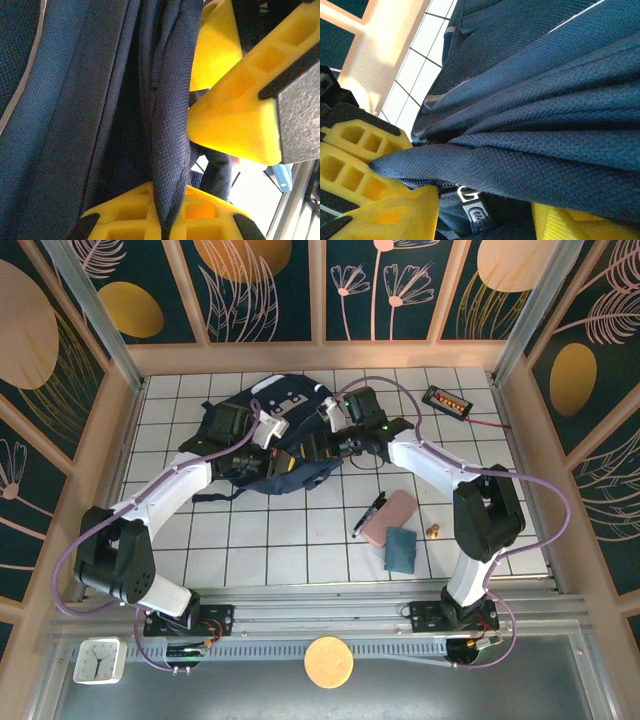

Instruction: Pack books, pencil case, and school supplies into a backpack

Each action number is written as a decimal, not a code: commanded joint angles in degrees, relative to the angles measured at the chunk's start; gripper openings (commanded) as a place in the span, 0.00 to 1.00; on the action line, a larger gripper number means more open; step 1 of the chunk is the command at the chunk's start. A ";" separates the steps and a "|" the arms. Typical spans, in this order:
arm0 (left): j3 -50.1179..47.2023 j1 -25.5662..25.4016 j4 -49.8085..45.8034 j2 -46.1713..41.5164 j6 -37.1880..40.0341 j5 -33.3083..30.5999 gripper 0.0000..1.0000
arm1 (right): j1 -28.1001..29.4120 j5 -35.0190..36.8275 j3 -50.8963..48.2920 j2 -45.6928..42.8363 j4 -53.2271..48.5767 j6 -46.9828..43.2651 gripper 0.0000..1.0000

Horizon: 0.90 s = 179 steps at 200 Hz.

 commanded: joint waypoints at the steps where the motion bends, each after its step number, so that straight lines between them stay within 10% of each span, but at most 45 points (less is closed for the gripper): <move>1: 5.47 0.09 4.81 -1.60 -1.13 9.66 0.00 | 0.80 4.50 1.74 2.30 -4.42 -6.02 0.51; 53: 5.75 0.18 4.72 -1.08 -2.05 10.55 0.00 | 3.83 13.96 3.98 2.88 -6.37 -9.68 0.45; 111: 5.17 0.18 -1.51 -2.41 4.24 3.83 0.00 | 1.41 15.96 3.96 1.97 -7.18 -8.35 0.00; 179: 0.82 0.23 -7.41 -7.27 11.56 -3.56 0.00 | -7.76 16.00 3.07 3.54 -9.45 -8.73 0.00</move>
